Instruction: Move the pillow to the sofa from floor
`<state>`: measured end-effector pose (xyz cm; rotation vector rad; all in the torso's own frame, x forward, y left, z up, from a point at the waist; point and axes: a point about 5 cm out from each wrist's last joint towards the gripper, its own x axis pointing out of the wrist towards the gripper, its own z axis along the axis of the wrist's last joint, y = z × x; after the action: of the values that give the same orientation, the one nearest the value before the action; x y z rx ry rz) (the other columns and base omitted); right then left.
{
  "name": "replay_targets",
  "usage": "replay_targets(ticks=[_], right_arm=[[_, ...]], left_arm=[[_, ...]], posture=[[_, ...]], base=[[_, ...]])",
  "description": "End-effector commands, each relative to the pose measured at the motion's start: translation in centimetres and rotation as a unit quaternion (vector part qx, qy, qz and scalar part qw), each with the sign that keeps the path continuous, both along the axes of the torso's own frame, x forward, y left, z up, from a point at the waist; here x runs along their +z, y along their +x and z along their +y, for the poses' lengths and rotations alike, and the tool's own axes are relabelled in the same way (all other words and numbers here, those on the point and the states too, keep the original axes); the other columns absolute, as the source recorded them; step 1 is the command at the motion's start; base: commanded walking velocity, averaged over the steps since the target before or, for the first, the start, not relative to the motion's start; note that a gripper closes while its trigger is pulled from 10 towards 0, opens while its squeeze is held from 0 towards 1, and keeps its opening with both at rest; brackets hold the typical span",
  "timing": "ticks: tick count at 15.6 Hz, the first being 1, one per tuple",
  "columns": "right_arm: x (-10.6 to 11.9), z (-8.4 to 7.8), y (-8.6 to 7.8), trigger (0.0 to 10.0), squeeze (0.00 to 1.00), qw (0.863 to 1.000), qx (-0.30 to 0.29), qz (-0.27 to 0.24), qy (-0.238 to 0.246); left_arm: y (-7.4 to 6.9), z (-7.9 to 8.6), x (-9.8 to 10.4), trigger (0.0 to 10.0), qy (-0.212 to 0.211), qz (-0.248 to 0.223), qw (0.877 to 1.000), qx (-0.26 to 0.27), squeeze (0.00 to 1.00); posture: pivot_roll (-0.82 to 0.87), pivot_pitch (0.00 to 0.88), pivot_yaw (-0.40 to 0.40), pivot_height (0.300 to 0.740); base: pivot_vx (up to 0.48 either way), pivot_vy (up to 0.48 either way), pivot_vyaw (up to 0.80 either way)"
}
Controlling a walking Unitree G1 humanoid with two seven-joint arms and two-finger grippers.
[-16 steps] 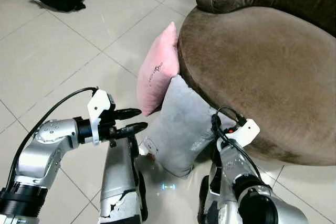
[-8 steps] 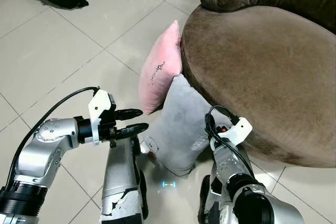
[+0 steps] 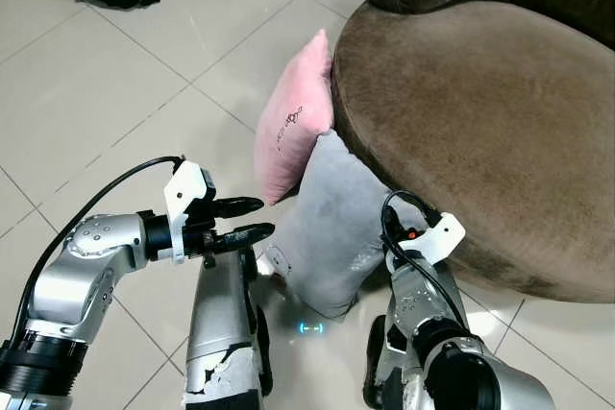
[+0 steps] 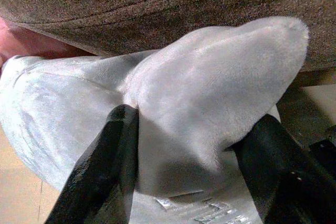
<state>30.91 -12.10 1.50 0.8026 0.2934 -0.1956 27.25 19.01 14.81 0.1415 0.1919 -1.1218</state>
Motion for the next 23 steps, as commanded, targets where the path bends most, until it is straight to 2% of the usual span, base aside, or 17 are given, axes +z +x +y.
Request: replay_targets(ticks=[1, 17, 21, 23], right_arm=[[-0.7, 0.6, -0.7, 0.0, 0.00, 1.000, 0.007, 0.012, 0.010], [-0.9, 0.6, -1.0, 0.0, 0.00, 1.000, 0.018, -0.005, 0.019], [0.0, 1.5, -0.7, 0.0, 0.00, 0.997, 0.057, -0.051, 0.011], [1.3, 1.8, -0.2, 0.0, 0.00, 0.991, 0.079, -0.104, -0.002]], left_arm=[[-0.2, -0.3, -0.1, 10.0, 0.006, 0.002, 1.000, -0.007, 0.00], [-0.2, -0.4, -0.6, 10.0, 0.008, 0.011, 1.000, -0.014, 0.00], [-0.3, -0.6, -1.4, 10.0, -0.003, 0.013, 1.000, 0.002, 0.00], [-0.9, -0.6, -2.2, 10.0, -0.010, 0.015, 1.000, 0.016, 0.00]], posture=[[0.36, 0.329, 0.022, 0.510], [0.35, 0.309, 0.030, 0.510], [0.29, 0.258, 0.007, 0.510], [0.25, 0.233, -0.009, 0.510]], base=[[0.000, 0.000, 0.00], [0.000, 0.000, 0.00], [0.000, 0.000, 0.00], [0.000, 0.000, 0.00]])
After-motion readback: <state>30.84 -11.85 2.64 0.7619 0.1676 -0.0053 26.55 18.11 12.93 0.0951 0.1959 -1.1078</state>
